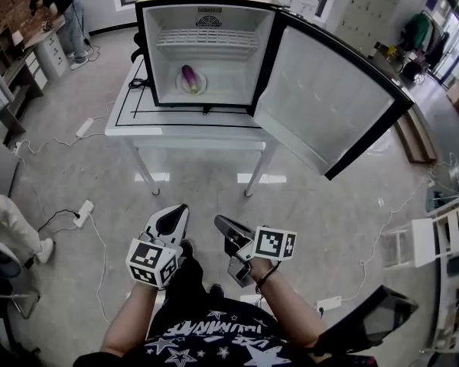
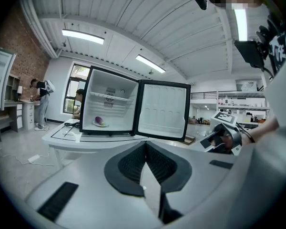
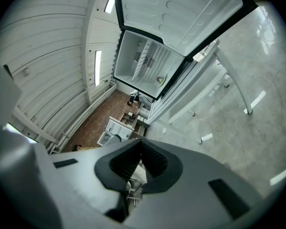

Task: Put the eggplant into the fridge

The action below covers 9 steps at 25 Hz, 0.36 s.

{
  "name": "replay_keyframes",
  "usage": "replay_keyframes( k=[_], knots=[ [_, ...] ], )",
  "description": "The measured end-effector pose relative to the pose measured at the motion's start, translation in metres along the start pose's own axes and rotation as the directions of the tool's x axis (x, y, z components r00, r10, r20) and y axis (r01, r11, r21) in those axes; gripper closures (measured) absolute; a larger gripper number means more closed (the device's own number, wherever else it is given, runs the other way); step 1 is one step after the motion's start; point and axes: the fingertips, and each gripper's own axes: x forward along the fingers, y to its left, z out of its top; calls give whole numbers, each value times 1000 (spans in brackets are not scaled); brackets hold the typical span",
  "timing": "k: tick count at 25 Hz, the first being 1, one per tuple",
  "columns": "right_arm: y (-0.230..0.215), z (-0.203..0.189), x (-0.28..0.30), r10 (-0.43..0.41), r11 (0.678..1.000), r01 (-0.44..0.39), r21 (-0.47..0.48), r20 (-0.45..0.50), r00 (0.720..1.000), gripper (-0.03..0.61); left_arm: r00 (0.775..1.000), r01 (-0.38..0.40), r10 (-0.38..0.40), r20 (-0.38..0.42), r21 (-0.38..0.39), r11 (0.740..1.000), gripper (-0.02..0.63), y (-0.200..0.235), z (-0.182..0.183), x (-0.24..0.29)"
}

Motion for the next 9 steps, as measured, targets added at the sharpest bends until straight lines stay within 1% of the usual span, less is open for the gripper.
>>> replay_keyframes(
  k=[9],
  knots=[
    [-6,-19,-19,-6,1000,6,-6,-26,1000,572,1000,-15,15,-15,-17,1000,604,-22,-17,-12]
  ],
)
